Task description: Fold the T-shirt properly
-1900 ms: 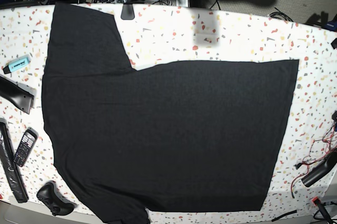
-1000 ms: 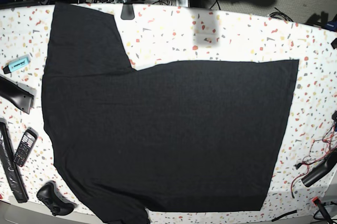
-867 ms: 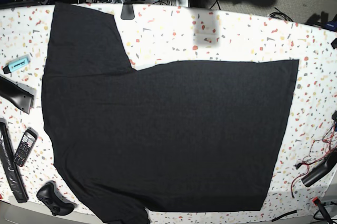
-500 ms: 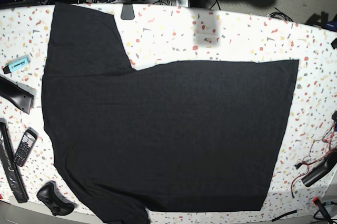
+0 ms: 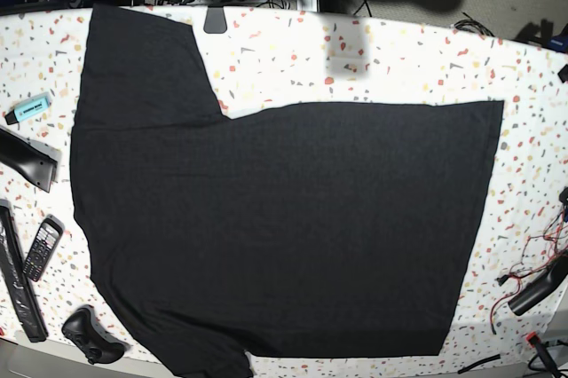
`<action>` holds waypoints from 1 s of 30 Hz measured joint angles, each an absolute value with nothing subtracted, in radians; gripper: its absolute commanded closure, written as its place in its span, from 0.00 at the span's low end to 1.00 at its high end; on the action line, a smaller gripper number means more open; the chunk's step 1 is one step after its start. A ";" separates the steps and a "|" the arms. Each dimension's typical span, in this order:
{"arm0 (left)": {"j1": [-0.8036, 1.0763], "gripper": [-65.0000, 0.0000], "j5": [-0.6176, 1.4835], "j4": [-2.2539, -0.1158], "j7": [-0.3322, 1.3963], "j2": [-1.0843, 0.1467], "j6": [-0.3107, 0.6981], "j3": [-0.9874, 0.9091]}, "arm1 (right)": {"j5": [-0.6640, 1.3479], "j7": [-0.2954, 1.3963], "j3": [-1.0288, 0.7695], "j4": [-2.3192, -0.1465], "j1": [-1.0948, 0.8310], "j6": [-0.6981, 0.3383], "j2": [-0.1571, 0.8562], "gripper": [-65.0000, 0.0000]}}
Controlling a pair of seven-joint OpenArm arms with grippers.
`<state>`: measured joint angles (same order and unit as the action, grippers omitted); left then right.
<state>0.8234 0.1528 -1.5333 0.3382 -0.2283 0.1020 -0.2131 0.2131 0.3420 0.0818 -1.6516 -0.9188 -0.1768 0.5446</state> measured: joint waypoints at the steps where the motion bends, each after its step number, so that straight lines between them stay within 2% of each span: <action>1: 0.840 0.76 0.149 -1.573 0.340 -0.237 0.105 -0.213 | 0.212 0.340 0.061 -1.707 -0.954 -0.177 0.565 0.91; 4: 0.882 0.76 0.141 -1.679 0.342 -0.272 0.100 -0.214 | 0.206 0.387 -0.015 -1.856 -1.050 -0.179 0.606 0.91; 9: 0.905 0.76 -0.001 -1.826 0.368 -0.314 0.107 -0.213 | 0.210 0.430 -0.157 -2.059 -1.119 -0.187 0.655 0.91; 18: 0.897 0.76 -0.163 -2.070 0.337 -0.485 0.111 -0.207 | 0.212 0.447 -0.366 -2.189 -1.119 -0.184 0.728 0.91; 25: 0.761 0.66 -0.284 -2.061 0.321 -0.597 0.147 -0.084 | 0.213 0.506 -0.460 -2.195 -1.119 -0.184 0.727 0.91; 30: 0.622 0.66 -0.344 -1.954 0.302 -0.668 0.152 0.034 | 0.195 0.514 -0.474 -2.196 -1.119 -0.184 0.721 0.91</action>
<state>0.6224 -0.3443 -1.9537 0.3019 -0.6682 0.1516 0.0341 0.1951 0.5137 -0.4740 -2.1956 -1.1187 -0.1844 0.7208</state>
